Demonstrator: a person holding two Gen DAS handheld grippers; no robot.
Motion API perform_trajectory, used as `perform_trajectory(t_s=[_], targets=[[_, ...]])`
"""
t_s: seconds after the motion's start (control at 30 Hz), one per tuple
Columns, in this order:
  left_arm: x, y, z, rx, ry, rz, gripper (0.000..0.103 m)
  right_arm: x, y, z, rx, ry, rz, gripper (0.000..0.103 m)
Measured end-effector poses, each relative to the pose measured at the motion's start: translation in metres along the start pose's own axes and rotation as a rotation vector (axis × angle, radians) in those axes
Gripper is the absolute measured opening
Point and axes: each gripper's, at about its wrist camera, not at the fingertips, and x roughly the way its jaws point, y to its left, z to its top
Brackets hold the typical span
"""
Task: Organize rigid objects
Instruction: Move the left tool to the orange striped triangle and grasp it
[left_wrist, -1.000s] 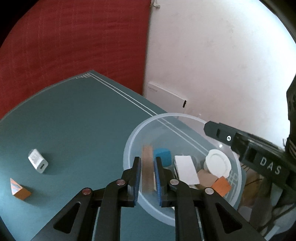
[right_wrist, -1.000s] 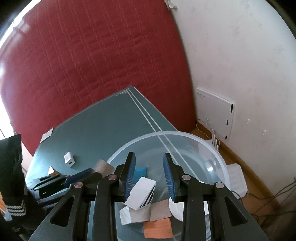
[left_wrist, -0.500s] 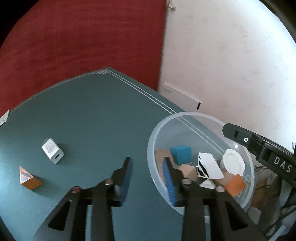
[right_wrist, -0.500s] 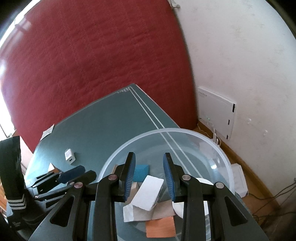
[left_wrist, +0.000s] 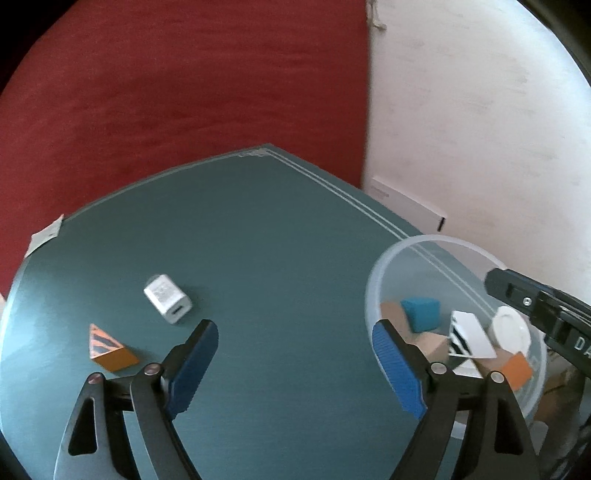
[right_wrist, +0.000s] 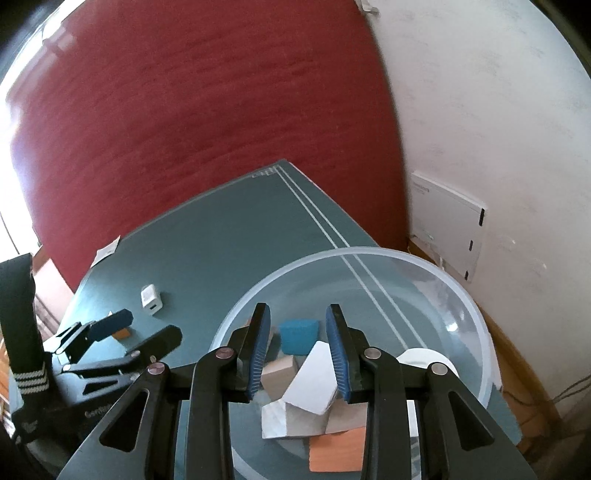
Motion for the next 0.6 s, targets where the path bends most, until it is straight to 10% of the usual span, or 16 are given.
perform_trajectory(t_s=[0.6], targets=[[0.006, 0.076, -0.021, -0.091, 0.007, 0.173, 0.096, -0.004, 0.016, -0.01, -0.045, -0.004, 0.031, 0.043]])
